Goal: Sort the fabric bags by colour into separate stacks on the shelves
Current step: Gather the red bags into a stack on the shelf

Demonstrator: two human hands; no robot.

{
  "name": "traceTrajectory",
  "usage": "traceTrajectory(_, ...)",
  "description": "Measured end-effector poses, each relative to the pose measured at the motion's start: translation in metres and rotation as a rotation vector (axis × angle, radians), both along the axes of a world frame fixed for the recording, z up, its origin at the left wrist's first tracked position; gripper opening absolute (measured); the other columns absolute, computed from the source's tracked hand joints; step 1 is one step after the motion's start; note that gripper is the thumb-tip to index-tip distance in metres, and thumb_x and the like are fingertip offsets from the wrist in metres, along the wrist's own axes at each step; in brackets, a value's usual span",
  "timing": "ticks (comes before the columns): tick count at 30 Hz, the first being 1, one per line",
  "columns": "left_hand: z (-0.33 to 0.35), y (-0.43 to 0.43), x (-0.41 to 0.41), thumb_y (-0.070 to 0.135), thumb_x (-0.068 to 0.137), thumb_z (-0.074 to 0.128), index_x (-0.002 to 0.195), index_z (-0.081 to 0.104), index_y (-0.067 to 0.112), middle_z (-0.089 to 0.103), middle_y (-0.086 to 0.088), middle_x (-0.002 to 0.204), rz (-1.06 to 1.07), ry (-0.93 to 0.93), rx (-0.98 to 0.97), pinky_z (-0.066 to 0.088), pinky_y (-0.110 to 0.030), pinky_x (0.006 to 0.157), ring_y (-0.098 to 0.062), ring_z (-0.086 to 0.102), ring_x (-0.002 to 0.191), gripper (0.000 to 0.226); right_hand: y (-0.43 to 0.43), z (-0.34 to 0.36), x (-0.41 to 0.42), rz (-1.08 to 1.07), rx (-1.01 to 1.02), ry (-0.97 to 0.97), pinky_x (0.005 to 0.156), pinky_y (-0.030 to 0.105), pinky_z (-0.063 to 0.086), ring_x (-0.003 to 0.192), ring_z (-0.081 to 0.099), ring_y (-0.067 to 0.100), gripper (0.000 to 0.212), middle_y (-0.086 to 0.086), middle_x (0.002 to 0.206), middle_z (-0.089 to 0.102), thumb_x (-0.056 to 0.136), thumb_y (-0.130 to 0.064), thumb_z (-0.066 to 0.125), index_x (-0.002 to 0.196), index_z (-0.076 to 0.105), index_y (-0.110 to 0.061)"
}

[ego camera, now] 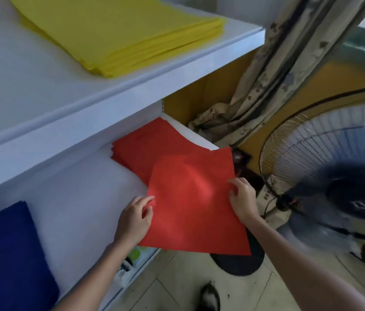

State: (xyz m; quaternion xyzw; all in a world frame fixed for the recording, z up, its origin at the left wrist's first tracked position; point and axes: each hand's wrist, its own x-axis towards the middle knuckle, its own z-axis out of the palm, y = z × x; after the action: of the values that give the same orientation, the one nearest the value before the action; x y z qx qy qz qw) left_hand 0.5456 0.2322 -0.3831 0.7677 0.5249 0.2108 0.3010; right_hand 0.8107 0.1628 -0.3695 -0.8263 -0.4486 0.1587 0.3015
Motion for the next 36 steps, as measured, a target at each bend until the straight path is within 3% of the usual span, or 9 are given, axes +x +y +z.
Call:
traceTrajectory(8, -0.042, 0.040, 0.038, 0.010, 0.092, 0.051, 0.123, 0.059, 0.009, 0.059, -0.005, 0.117, 0.248, 0.005, 0.056, 0.042, -0.027, 0.091, -0.019, 0.055, 0.109, 0.032, 0.133, -0.024, 0.033, 0.333, -0.076, -0.208, 0.104, 0.035, 0.032, 0.127, 0.037, 0.027, 0.048, 0.010, 0.138, 0.040, 0.086, -0.003, 0.047, 0.134, 0.045, -0.003)
traceTrajectory(12, -0.050, 0.059, 0.068, 0.029, 0.086, 0.030, 0.131, 0.052, 0.009, 0.056, -0.007, 0.123, 0.346, 0.051, 0.016, 0.036, -0.027, 0.098, -0.023, 0.047, 0.114, 0.054, 0.202, -0.027, 0.037, 0.581, -0.168, -0.395, 0.104, 0.044, 0.031, 0.132, 0.025, 0.030, 0.064, 0.009, 0.150, 0.022, 0.083, -0.006, 0.051, 0.142, 0.027, -0.004)
traceTrajectory(14, -0.056, 0.073, 0.077, 0.033, 0.088, 0.029, 0.138, 0.043, 0.011, 0.049, -0.007, 0.133, 0.352, 0.204, -0.009, 0.035, -0.033, 0.101, -0.025, 0.040, 0.121, 0.056, 0.229, -0.037, 0.034, 0.703, -0.311, -0.523, 0.108, 0.047, 0.027, 0.139, 0.014, 0.030, 0.076, 0.008, 0.155, 0.003, 0.085, -0.009, 0.053, 0.147, 0.009, -0.008)
traceTrajectory(16, -0.065, 0.086, 0.083, 0.033, 0.094, 0.035, 0.143, 0.032, 0.017, 0.033, -0.005, 0.143, 0.377, 0.431, -0.096, 0.030, -0.035, 0.104, -0.026, 0.028, 0.129, 0.051, 0.247, -0.053, 0.032, 0.758, -0.473, -0.709, 0.111, 0.053, 0.020, 0.142, 0.004, 0.032, 0.069, 0.014, 0.155, -0.008, 0.092, -0.013, 0.045, 0.149, 0.005, -0.014)
traceTrajectory(18, -0.068, 0.091, 0.088, 0.038, 0.095, 0.037, 0.144, 0.025, 0.023, 0.022, -0.010, 0.146, 0.420, 0.554, -0.229, 0.027, -0.039, 0.106, -0.031, 0.020, 0.132, 0.053, 0.253, -0.066, 0.032, 0.725, -0.614, -0.795, 0.110, 0.057, 0.017, 0.142, 0.003, 0.035, 0.058, 0.020, 0.154, -0.006, 0.097, -0.018, 0.036, 0.149, 0.009, -0.018)
traceTrajectory(20, -0.069, 0.091, 0.089, 0.040, 0.095, 0.037, 0.146, 0.019, 0.028, 0.017, -0.013, 0.147, 0.449, 0.557, -0.275, 0.027, -0.042, 0.107, -0.032, 0.017, 0.133, 0.055, 0.252, -0.073, 0.030, 0.681, -0.675, -0.779, 0.109, 0.057, 0.021, 0.141, 0.010, 0.036, 0.057, 0.022, 0.153, 0.005, 0.097, -0.024, 0.035, 0.148, 0.011, -0.018)
traceTrajectory(25, -0.060, 0.066, 0.061, 0.020, 0.095, 0.044, 0.141, 0.037, 0.026, 0.032, -0.012, 0.142, 0.549, 0.302, -0.107, 0.036, -0.035, 0.104, -0.027, 0.028, 0.132, 0.047, 0.241, -0.061, 0.013, 0.778, -0.297, -0.689, 0.104, 0.048, 0.033, 0.126, 0.036, 0.032, 0.040, 0.014, 0.135, 0.040, 0.093, -0.020, 0.038, 0.133, 0.038, -0.013)
traceTrajectory(31, -0.025, -0.034, -0.017, 0.019, 0.094, 0.046, 0.133, 0.048, 0.024, 0.041, -0.006, 0.132, 0.728, 0.243, -0.124, 0.037, -0.028, 0.102, -0.019, 0.041, 0.122, 0.040, 0.189, -0.012, -0.095, 1.097, -0.094, -0.492, 0.098, 0.037, 0.038, 0.125, 0.037, 0.028, 0.050, 0.009, 0.136, 0.043, 0.086, -0.009, 0.044, 0.135, 0.041, -0.011)
traceTrajectory(36, 0.035, -0.147, -0.112, 0.012, 0.089, 0.052, 0.122, 0.060, 0.015, 0.049, -0.010, 0.123, 0.937, 0.220, -0.043, 0.038, -0.030, 0.097, -0.025, 0.051, 0.111, 0.034, 0.101, 0.042, -0.223, 1.355, 0.064, -0.252, 0.092, 0.032, 0.042, 0.119, 0.049, 0.026, 0.046, 0.006, 0.135, 0.046, 0.088, -0.005, 0.042, 0.134, 0.045, -0.012)
